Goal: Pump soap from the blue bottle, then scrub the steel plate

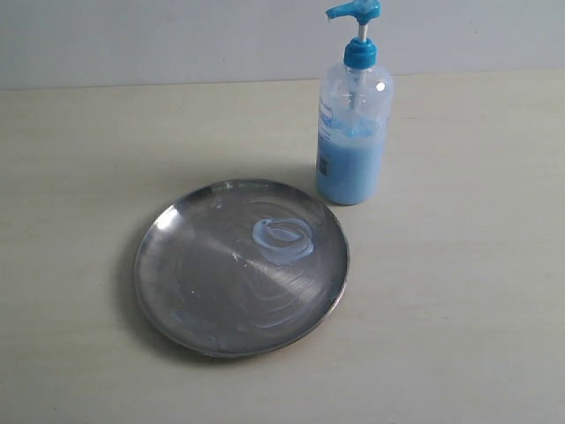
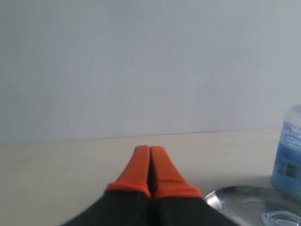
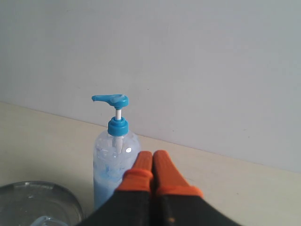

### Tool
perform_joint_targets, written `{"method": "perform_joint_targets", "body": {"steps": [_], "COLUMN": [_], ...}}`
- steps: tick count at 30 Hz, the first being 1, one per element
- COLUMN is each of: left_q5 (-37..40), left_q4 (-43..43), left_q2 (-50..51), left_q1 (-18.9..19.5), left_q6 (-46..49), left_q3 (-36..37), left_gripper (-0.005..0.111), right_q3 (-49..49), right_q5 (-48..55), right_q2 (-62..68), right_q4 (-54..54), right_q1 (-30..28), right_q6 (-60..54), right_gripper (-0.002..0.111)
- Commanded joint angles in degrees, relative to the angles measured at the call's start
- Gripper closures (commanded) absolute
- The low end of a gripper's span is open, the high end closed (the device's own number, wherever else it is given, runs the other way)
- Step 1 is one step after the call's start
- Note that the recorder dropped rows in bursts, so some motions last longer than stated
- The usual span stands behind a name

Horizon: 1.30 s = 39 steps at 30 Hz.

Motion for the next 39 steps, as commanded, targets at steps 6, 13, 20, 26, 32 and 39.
{"method": "perform_joint_targets", "body": {"steps": [6,13,20,26,32,39], "left_q5": [2.35,8.66,14.25,15.31,15.31,15.31], "left_q4": [0.67,0.67,0.67,0.67,0.67,0.67], "left_q2": [-0.35,-0.35,-0.35,-0.35,-0.35,-0.35], "left_q1": [0.20,1.67,2.19,3.07,3.57,3.55], "left_q6": [-0.21,-0.21,-0.89,-2.21,-2.43,-2.33], "left_q3": [2.10,2.10,2.10,2.10,2.10,2.10], "left_gripper": [0.107,0.107,0.107,0.107,0.107,0.107], "right_q3": [0.33,0.33,0.33,0.33,0.33,0.33], "right_q5": [-0.50,-0.50,-0.50,-0.50,-0.50,-0.50], "right_q2": [-0.51,-0.51,-0.51,-0.51,-0.51,-0.51], "right_q4": [-0.23,-0.23,-0.23,-0.23,-0.23,-0.23], "right_q1": [0.07,0.07,0.07,0.07,0.07,0.07], "right_q6": [0.07,0.07,0.07,0.07,0.07,0.07], "right_gripper": [0.108,0.108,0.108,0.108,0.108,0.108]}}
